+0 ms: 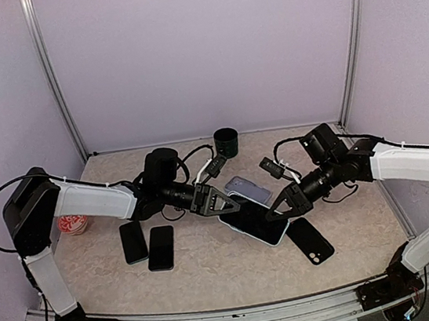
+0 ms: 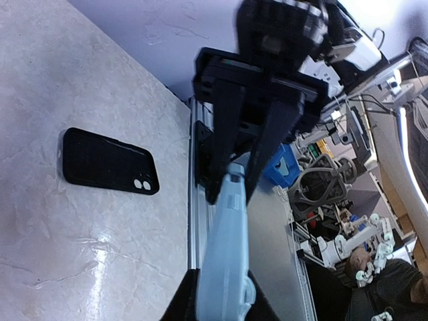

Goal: Put the phone into the phone case
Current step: Pass from the left arm to the right, then pass from the right arm to the left, then pass from the left arm to the right

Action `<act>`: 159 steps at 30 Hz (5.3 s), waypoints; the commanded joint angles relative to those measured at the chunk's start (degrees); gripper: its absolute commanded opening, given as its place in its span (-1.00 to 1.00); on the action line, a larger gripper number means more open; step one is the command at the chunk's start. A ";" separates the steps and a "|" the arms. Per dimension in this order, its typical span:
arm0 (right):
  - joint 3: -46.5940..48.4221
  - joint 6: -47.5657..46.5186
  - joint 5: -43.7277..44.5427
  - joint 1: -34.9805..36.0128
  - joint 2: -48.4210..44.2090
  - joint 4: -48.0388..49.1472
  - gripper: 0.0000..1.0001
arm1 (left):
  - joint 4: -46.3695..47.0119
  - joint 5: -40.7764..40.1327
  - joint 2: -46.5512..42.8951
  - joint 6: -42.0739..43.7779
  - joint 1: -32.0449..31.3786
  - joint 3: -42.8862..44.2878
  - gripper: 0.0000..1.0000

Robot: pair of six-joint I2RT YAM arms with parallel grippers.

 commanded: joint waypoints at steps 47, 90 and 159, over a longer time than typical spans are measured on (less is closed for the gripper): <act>-18.29 35.59 14.91 4.24 -2.46 66.49 -1.00 | 33.50 -6.03 1.70 -24.59 2.32 -8.54 0.61; -11.39 16.38 23.27 9.02 -9.85 25.77 -0.06 | 36.13 -5.95 1.20 -27.50 4.07 -8.93 -1.00; -18.48 30.64 20.94 4.77 -8.63 42.60 -0.69 | 40.39 -7.26 1.19 -29.83 4.72 -10.64 -1.00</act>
